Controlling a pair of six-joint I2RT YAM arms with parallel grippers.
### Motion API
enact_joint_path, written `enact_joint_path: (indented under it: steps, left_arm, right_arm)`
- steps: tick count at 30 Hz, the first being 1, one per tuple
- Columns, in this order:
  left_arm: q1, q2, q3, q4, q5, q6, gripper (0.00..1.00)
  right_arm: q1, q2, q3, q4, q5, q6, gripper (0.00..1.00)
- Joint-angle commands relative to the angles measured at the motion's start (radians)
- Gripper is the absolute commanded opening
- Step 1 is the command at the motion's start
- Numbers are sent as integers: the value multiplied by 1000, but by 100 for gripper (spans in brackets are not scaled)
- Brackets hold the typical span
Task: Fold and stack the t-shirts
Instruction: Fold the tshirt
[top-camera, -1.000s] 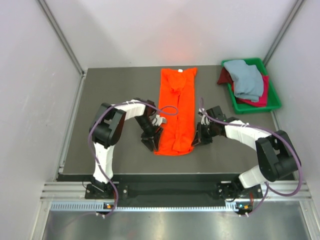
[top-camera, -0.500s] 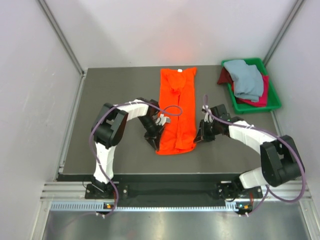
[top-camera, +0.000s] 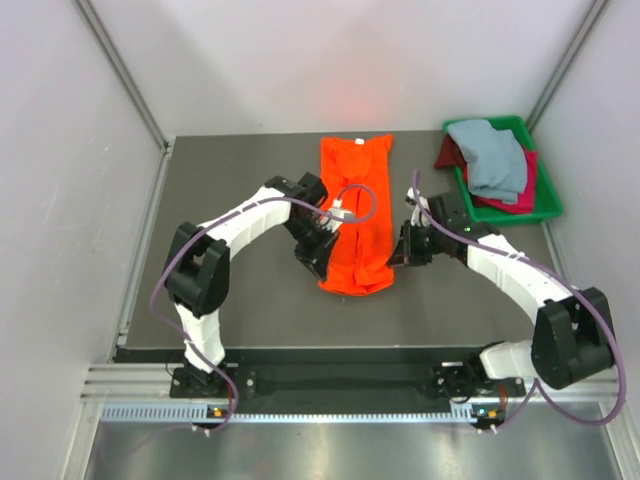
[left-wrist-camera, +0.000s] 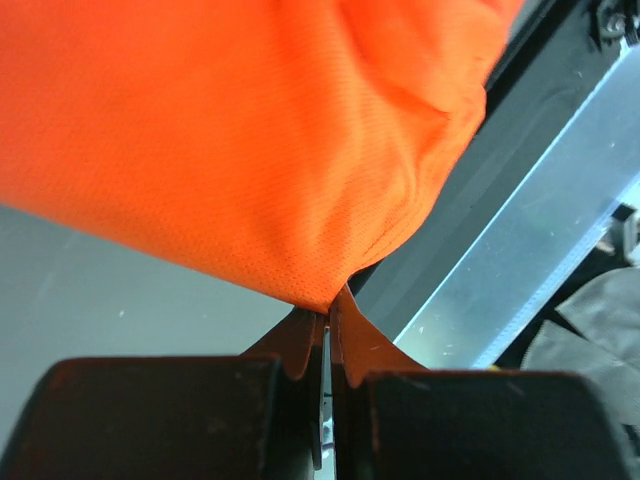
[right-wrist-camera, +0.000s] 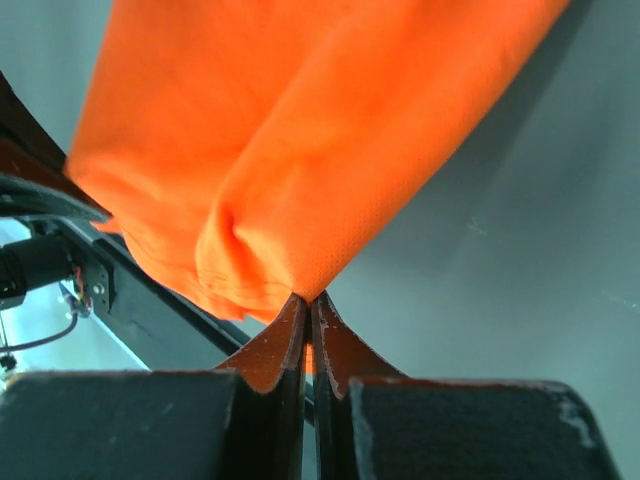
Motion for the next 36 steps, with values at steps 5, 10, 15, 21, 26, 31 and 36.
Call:
enact_joint_path:
  steps: [5,10,15,21,26,31,36]
  left_arm:
    - [-81,-121,45,-40,-37,59,0]
    - [-81,-163,56,-38,-67,63,0]
    - [-81,-206,78,-21,-110,63,0]
    - [-26,-112,143,12,-165,50,0]
    - [33,21,245,55,-166,31,0]
    - [77,142,329,81,-157,22,0]
    - [123,242,455,91,-145,5,0]
  right_arm:
    - [-9,-71,110,-61,-31,-47,0]
    - [-9,-97,145,-90,-25,-63,0]
    - [-9,-122,160,-112,-19,-72,0]
    - [-51,-91,134,-31,1,-40,0]
    - [-102,-10,139,60,4,-37,0]
    - [-130,95,196,130,7,-46,0]
    - [-136,212,312,138,1,-55,0]
